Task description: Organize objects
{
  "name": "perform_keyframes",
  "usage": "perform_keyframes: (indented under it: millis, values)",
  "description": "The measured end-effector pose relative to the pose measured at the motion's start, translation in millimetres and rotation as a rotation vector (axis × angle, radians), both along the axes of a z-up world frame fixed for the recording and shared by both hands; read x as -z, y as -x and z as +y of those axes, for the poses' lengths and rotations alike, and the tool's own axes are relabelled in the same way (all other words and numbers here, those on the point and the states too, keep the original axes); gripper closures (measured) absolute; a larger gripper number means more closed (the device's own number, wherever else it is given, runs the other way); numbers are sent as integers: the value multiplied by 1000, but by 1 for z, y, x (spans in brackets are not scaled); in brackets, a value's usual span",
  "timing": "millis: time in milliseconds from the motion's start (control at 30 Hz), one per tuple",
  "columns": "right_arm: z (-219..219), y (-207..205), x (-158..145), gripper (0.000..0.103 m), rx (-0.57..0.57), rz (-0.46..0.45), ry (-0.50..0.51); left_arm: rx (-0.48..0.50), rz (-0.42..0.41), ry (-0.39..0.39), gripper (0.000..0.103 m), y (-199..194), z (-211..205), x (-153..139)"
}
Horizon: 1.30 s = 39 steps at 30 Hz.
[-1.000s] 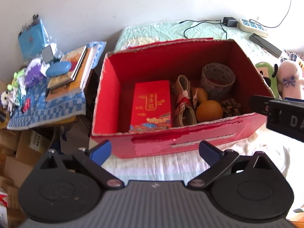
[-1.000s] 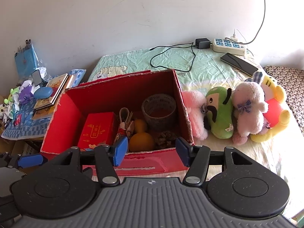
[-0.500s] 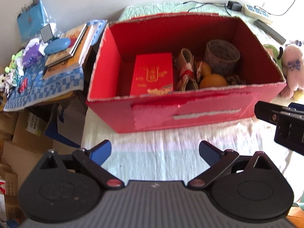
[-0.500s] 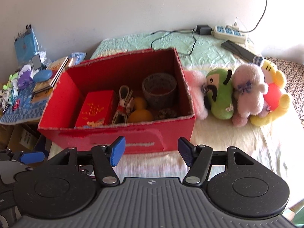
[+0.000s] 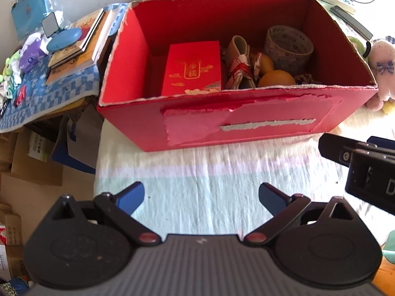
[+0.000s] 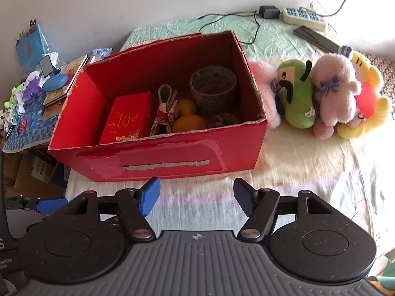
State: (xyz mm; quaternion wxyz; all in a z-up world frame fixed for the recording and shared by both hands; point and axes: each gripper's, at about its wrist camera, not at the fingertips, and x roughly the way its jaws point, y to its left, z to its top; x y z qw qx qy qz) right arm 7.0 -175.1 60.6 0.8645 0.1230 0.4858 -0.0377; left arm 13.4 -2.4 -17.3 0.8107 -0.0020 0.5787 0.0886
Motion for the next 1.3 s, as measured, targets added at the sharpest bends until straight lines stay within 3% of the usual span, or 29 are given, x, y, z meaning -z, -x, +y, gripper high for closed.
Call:
perform_keyframes:
  millis: [233, 567, 1300]
  values:
    - [-4, -1, -7, 35, 5, -4, -20, 18, -36, -8, 4, -2, -2, -16]
    - [-4, -3, -38, 34, -14, -134, 28, 27, -177, -56, 4, -12, -3, -51]
    - [-15, -36, -41, 34, 63, -251, 57, 18, -278, -107, 4, -53, 1, -57]
